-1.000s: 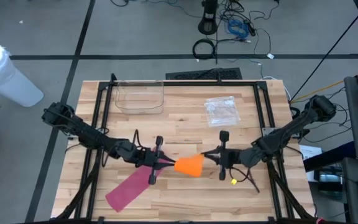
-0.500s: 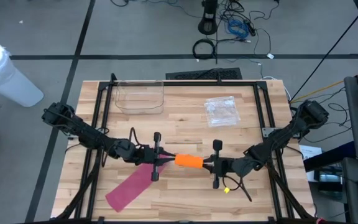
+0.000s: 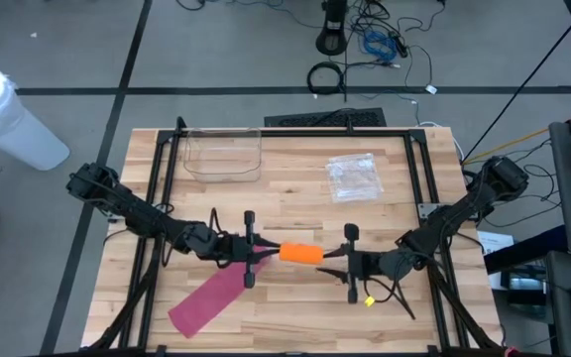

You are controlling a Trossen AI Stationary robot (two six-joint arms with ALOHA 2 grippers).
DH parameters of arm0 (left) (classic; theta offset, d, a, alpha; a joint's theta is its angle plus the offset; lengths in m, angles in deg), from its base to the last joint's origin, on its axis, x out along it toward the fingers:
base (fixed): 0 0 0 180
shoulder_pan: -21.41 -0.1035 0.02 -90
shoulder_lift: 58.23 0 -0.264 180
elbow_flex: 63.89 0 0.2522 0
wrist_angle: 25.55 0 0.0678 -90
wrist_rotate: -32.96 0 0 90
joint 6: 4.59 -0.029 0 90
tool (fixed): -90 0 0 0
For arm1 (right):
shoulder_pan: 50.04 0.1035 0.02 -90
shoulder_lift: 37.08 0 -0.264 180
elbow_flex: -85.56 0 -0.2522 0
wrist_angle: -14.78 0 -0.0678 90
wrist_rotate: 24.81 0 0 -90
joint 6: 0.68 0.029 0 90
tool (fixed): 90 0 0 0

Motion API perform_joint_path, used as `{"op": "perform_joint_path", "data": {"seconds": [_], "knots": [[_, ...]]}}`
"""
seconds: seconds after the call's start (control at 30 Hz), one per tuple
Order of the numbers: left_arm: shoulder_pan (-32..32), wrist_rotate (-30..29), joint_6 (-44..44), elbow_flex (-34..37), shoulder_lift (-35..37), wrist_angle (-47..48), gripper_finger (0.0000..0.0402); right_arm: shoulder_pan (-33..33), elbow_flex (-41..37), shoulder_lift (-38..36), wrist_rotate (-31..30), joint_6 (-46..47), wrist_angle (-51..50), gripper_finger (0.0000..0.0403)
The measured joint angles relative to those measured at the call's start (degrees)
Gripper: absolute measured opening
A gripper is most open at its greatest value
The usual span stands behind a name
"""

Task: Roll bandage
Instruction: Roll the orange bandage

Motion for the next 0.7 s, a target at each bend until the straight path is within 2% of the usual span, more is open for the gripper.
{"op": "perform_joint_path", "data": {"seconds": [0.17, 0.23, 0.3, 0.43, 0.5, 0.7], "knots": [[0.0, -0.8, -2.0, 0.0, 0.0, 0.0, 0.0011, 0.1, 0.0, 0.0, 7.5, 9.3, -2.9, 0.0163], [0.0, -1.0, -3.4, 0.0, 0.0, 0.0, 0.0011, 0.7, 0.0, 0.0, 7.2, 12.1, -3.7, 0.0172], [0.1, -1.0, -5.2, 0.0, 0.0, 0.1, 0.0011, 2.3, 0.0, 0.0, 3.5, 12.1, -2.5, 0.0174], [1.5, -1.0, -11.2, 0.0, 0.0, 0.2, 0.0011, 6.9, 0.0, 0.0, -8.6, 7.3, 1.0, 0.0169], [2.4, -1.0, -14.7, 0.0, 0.0, 0.2, 0.0011, 8.6, 0.0, 0.0, -12.8, 5.5, 2.8, 0.0164], [4.6, -1.6, -23.8, 0.0, 0.0, 0.1, 0.0011, 8.1, 0.0, 0.8, -13.4, 8.2, 4.1, 0.0151]]}}
